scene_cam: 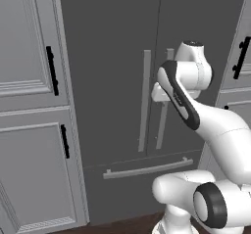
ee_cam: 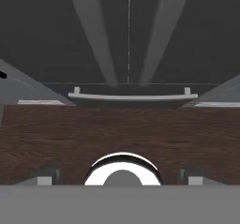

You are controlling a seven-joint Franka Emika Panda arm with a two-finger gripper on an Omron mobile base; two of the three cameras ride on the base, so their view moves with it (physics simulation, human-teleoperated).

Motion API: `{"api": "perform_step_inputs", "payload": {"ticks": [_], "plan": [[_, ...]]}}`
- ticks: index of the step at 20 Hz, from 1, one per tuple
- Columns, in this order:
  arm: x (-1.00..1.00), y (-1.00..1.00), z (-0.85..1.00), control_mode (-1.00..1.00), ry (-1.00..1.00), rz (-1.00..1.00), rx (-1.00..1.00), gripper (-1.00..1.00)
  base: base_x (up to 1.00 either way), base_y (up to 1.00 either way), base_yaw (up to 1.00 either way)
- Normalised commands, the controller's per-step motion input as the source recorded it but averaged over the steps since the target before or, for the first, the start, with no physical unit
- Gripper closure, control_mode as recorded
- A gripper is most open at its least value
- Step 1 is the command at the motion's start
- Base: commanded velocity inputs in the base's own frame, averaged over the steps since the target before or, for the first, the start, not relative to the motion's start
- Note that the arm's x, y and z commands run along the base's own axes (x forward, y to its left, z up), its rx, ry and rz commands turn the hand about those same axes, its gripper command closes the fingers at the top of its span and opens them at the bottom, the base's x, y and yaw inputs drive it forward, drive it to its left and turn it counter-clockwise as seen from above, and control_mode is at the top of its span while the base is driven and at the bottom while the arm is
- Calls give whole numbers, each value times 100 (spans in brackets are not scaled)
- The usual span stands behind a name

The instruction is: Take the strawberry from the fridge and place it on top of the pancake, located on the dining counter.

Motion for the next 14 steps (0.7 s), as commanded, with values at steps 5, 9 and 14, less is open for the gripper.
{"api": "perform_step_inputs", "payload": {"ticks": [5, 9, 14], "plan": [[0, 0, 0, 100, 0, 0, 0, -100, -68, -10, -5], [0, 0, 0, 100, 0, 0, 0, -100, -52, -1, -4], [0, 0, 0, 100, 0, 0, 0, -100, -23, 0, -2]]}}
